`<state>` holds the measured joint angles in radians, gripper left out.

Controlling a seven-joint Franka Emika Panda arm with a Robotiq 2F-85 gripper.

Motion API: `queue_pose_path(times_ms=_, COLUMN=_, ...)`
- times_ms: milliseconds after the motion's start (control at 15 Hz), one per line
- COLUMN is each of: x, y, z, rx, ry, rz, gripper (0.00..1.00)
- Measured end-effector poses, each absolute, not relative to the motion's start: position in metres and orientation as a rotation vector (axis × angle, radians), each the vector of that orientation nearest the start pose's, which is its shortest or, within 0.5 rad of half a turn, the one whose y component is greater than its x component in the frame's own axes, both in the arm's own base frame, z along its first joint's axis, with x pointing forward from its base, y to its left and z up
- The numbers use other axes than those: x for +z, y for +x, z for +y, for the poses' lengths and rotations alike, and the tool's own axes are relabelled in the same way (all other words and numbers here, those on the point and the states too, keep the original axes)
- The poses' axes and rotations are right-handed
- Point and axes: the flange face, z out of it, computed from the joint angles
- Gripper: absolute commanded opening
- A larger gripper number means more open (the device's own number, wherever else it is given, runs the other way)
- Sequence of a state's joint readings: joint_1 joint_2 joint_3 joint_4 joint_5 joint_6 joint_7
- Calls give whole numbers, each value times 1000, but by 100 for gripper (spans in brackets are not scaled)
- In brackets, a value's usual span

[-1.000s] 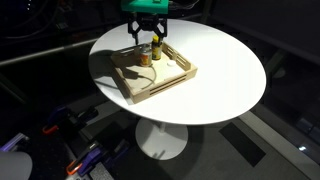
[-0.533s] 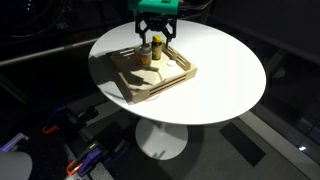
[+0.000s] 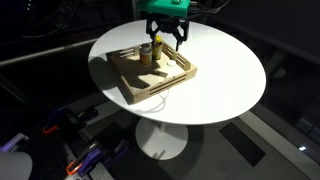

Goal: Put the lid on top of the white bottle

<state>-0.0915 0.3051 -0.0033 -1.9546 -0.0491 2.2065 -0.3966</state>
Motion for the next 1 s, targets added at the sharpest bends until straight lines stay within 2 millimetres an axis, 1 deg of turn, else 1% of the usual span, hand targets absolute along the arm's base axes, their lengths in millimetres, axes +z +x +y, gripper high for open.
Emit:
queue_pose_path(times_ms=133, x=312, y=609, z=-63, rx=107, ry=-3138, rz=-436, gripper=100)
queue_pose_path(times_ms=333, x=298, y=623, z=-67, rx=130, ry=-3155, rz=-293, gripper=100)
queue_pose_path(times_ms=600, x=279, y=644, z=-68, rx=158, ry=-3152, rz=-122, gripper=100)
queue_pose_path(times_ms=1000, x=269, y=665, z=-60, rx=182, ry=-3143, rz=28, gripper=100)
